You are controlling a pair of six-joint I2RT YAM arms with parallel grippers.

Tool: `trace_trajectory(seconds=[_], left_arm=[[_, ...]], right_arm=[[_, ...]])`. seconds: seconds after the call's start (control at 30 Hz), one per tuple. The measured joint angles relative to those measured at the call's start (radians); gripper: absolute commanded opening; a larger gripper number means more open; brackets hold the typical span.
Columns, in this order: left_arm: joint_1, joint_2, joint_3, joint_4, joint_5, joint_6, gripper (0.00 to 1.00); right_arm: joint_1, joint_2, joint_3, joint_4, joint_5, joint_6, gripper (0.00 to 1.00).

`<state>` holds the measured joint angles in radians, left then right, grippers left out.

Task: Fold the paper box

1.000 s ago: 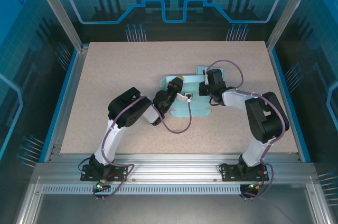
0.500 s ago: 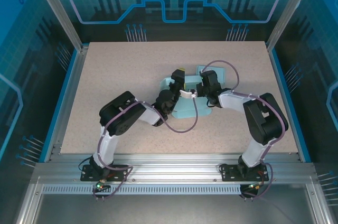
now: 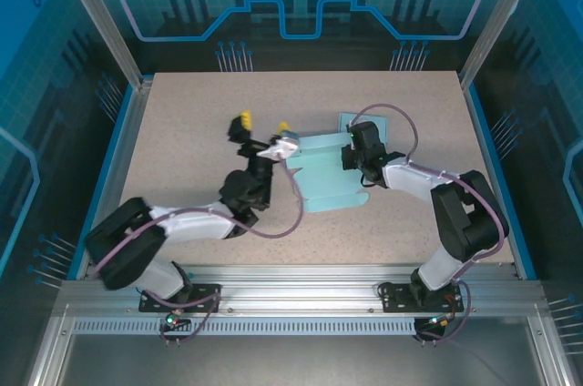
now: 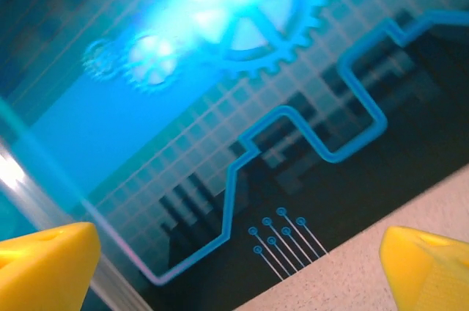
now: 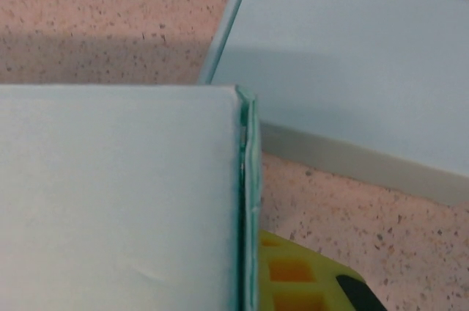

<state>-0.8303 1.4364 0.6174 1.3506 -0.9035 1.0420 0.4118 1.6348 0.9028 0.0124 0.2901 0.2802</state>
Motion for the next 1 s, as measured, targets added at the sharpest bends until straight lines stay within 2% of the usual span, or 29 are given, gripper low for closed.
trace_trajectory(seconds=[0.1,0.2,0.33,0.43,0.5,0.63,0.83,0.87,0.93,0.97,1.0], left_arm=[[0.000,-0.162,-0.055,-0.100,-0.044,-0.193,0.99],[0.026,-0.332,-0.048,-0.422,-0.014,-0.458,0.99],[0.143,-0.508,0.010,-0.883,0.084,-0.840,0.99],[0.203,-0.606,0.012,-1.118,0.112,-1.062,0.99],[0.213,-0.662,-0.005,-1.213,0.134,-1.175,0.99],[0.214,-0.729,-0.079,-1.300,0.169,-1.337,0.99],[0.214,-0.679,-0.158,-1.316,0.249,-1.465,0.99],[0.214,-0.668,-0.166,-1.312,0.264,-1.484,0.99],[0.214,-0.643,-0.184,-1.291,0.295,-1.516,0.99],[0.214,-0.630,-0.190,-1.279,0.308,-1.526,0.99],[0.214,-0.612,-0.195,-1.262,0.328,-1.540,0.99]], right_arm=[[0.000,-0.010,0.000,-0.024,-0.024,-0.001,0.00],[0.000,-0.024,-0.005,-0.033,-0.024,-0.001,0.00],[0.000,-0.061,-0.058,-0.027,-0.021,0.000,0.00],[0.002,-0.072,-0.077,-0.027,-0.024,0.000,0.00],[0.003,-0.082,-0.085,-0.018,-0.042,0.000,0.00],[0.007,-0.122,-0.128,0.038,-0.124,-0.001,0.00],[0.008,-0.124,-0.136,0.067,-0.222,-0.001,0.00],[0.008,-0.121,-0.135,0.068,-0.229,0.000,0.02],[0.008,-0.113,-0.135,0.068,-0.242,0.003,0.19],[0.008,-0.109,-0.135,0.067,-0.244,0.007,0.19],[0.008,-0.105,-0.134,0.065,-0.246,0.006,0.07]])
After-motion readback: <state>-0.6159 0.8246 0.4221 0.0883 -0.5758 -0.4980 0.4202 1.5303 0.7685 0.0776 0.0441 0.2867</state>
